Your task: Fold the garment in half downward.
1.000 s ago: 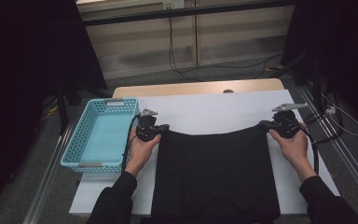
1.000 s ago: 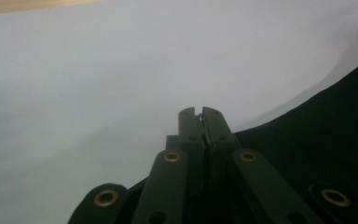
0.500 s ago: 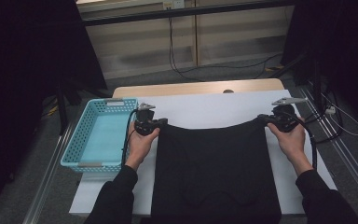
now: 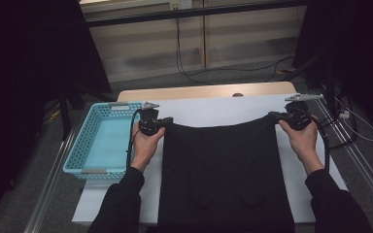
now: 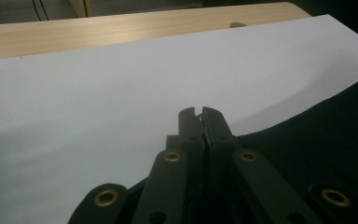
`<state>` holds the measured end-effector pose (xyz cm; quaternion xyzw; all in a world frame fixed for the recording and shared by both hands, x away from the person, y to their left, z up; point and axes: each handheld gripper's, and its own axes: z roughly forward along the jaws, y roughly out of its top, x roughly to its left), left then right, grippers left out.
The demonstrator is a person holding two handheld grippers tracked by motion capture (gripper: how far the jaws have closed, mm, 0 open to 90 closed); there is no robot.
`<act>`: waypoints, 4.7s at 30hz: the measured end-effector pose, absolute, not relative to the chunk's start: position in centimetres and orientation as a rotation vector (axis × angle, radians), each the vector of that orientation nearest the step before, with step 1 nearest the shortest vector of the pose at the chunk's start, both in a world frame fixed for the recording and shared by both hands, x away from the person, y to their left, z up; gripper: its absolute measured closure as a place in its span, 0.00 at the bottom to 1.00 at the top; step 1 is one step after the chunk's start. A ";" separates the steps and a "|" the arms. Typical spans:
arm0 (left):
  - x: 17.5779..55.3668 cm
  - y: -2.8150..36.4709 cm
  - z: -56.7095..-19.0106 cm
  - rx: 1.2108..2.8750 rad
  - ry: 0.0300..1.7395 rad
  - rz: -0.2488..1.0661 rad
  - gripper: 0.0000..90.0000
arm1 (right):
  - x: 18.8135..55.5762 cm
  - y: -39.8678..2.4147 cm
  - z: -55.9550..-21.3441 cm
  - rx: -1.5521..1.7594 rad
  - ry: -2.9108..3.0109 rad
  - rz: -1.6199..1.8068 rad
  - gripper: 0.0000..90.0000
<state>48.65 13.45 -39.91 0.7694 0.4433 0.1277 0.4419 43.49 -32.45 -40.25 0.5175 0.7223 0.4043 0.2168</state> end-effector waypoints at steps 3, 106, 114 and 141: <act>48.9 13.5 -39.8 1.898 1.099 0.320 0.97 | 43.9 -32.6 -40.4 1.446 1.989 1.129 0.96; 44.7 10.9 -39.2 2.009 0.907 0.344 0.28 | 41.1 -29.9 -40.2 1.314 2.107 1.127 0.55; 41.8 9.3 -40.8 2.079 0.814 0.265 0.36 | 37.7 -28.9 -40.7 1.260 2.194 1.151 0.64; 37.8 7.9 -44.6 2.279 0.742 0.079 0.70 | 33.5 -25.8 -44.6 1.185 2.409 1.058 0.72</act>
